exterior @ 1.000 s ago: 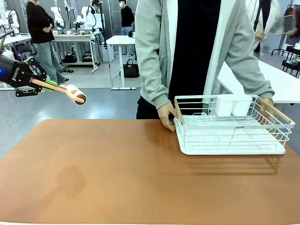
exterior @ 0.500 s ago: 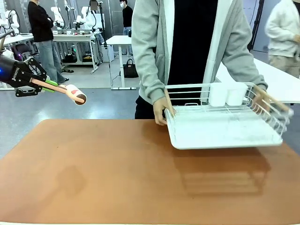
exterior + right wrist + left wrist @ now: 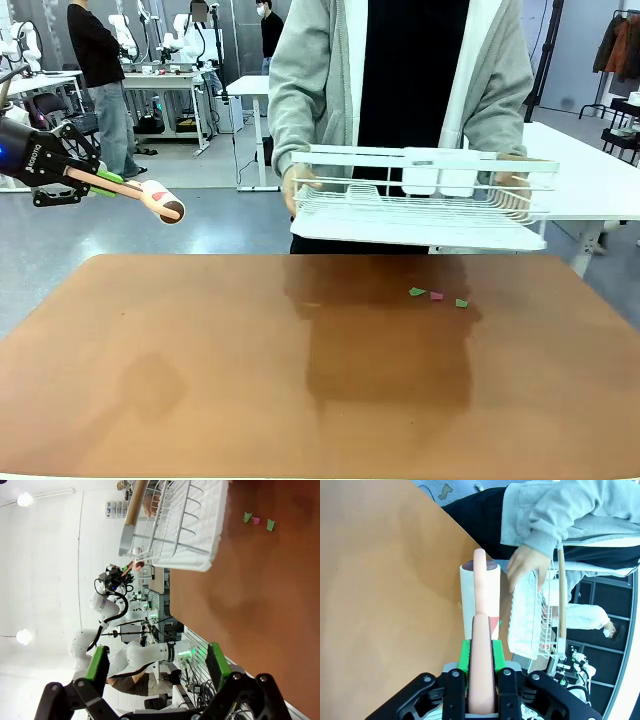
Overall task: Clean the table.
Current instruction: Clean the table with the Lint Roller when the human lifts the Dish drying rack.
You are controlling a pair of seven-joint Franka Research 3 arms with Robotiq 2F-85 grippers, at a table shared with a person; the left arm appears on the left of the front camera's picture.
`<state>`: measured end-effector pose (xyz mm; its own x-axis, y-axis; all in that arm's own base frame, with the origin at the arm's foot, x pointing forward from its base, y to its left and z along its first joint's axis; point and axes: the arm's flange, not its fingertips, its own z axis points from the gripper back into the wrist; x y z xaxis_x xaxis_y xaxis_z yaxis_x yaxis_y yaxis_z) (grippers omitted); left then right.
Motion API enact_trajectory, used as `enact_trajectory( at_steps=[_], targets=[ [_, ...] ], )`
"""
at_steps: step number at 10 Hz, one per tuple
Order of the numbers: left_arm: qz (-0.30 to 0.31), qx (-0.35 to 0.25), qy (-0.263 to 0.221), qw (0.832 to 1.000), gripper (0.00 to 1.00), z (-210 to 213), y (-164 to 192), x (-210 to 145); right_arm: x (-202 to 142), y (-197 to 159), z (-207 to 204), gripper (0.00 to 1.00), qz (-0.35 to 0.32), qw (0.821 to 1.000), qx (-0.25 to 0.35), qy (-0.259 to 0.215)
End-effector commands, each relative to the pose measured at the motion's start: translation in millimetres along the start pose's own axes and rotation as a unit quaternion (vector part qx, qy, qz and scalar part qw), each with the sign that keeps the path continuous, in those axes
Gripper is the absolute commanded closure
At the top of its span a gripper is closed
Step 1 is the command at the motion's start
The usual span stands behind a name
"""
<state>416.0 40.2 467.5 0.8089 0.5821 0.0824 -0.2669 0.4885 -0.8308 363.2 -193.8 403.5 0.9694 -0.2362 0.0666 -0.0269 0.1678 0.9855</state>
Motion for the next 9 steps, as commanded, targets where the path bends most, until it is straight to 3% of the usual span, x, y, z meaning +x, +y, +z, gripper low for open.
enact_trajectory(
  at_steps=[1,2,6,9],
  targets=[
    [-0.002,0.002,-0.003,1.0,1.0,0,-1,0,-2,3,0,0.0,0.005,1.0,0.002,0.002],
    [0.0,0.0,0.0,1.0,0.79,0,0,0,-2,3,0,0.0,0.005,1.0,0.002,0.002],
    [-0.081,0.056,0.059,0.993,0.79,-20,-41,-3,-2,3,0,0.0,0.005,1.0,0.002,0.002],
    [-0.164,0.104,0.13,0.972,0.79,-78,-97,-9,-2,3,0,0.0,0.005,1.0,0.002,0.002]
  ],
)
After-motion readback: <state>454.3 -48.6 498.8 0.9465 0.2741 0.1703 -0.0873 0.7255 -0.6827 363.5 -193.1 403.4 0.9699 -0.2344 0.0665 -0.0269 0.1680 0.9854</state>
